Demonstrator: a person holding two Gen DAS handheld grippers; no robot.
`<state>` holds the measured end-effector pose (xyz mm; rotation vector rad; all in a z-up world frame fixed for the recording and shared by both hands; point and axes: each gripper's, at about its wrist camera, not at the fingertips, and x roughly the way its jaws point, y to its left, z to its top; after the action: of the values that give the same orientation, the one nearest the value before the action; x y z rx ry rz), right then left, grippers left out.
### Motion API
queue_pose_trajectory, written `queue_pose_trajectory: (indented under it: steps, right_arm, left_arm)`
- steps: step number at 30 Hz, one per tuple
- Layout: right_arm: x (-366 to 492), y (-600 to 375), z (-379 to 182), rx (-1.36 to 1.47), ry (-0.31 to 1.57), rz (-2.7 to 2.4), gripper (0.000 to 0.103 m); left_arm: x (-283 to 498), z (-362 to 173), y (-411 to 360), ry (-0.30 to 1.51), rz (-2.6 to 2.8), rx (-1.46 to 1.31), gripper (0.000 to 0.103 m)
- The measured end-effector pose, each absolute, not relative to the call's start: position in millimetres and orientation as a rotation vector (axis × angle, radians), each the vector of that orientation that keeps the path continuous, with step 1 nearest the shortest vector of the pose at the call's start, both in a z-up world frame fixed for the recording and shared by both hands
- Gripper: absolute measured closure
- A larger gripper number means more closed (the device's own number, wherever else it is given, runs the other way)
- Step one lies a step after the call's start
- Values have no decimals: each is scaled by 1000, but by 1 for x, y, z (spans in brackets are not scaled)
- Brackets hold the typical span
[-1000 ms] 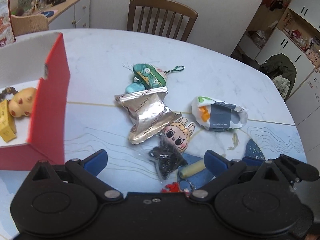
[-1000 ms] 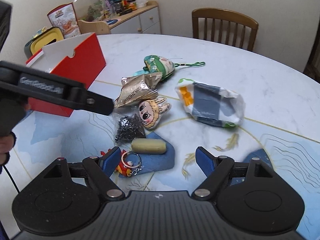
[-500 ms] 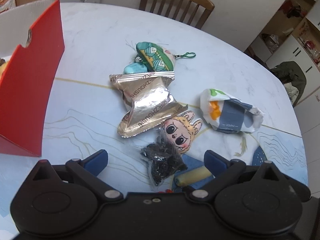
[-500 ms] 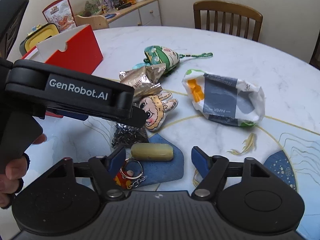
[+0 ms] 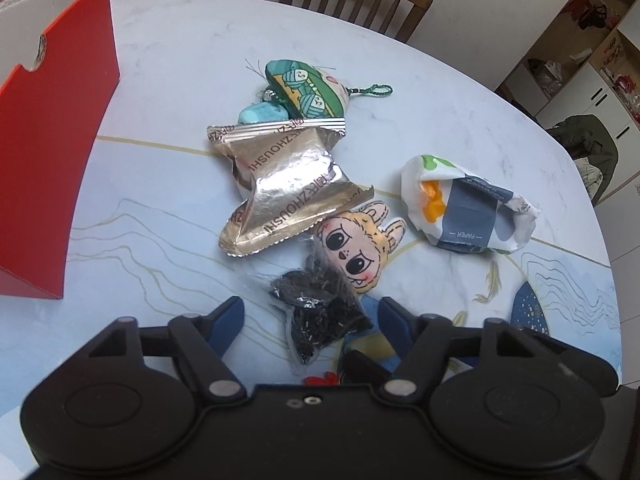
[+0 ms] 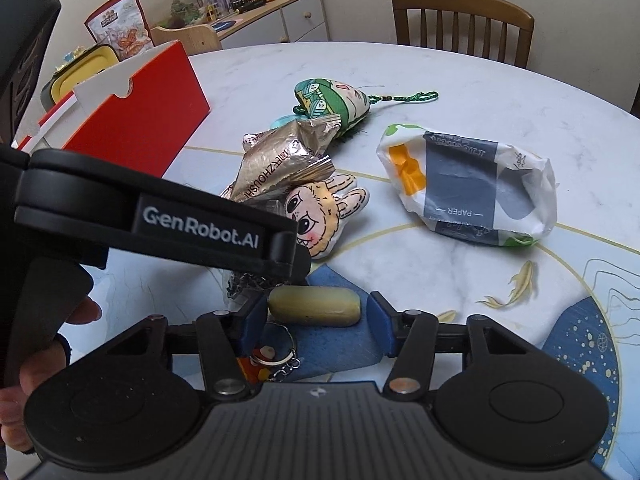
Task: Organize objects
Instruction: 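Grasp the black bead bag with the left tool while the right tool grasps the soap bar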
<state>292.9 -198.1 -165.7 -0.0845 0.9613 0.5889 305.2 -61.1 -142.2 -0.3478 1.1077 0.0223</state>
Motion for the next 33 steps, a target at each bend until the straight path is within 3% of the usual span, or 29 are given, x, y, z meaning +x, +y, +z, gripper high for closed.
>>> queue_pose_trajectory:
  steps: [4, 6, 12, 33]
  right_arm:
    - [292, -197, -166, -87, 959, 589, 51]
    - [292, -197, -166, -88, 959, 589, 51]
    - [291, -198, -165, -92, 961, 577, 52]
    - [265, -212, -105, -92, 917, 581, 52]
  left_arm:
    - [304, -142, -60, 1101, 12, -361, 46]
    - [304, -142, -59, 1102, 4, -378, 57]
    - [301, -139, -60, 1095, -15, -377, 66]
    - [272, -85, -43, 1026, -101, -432, 69]
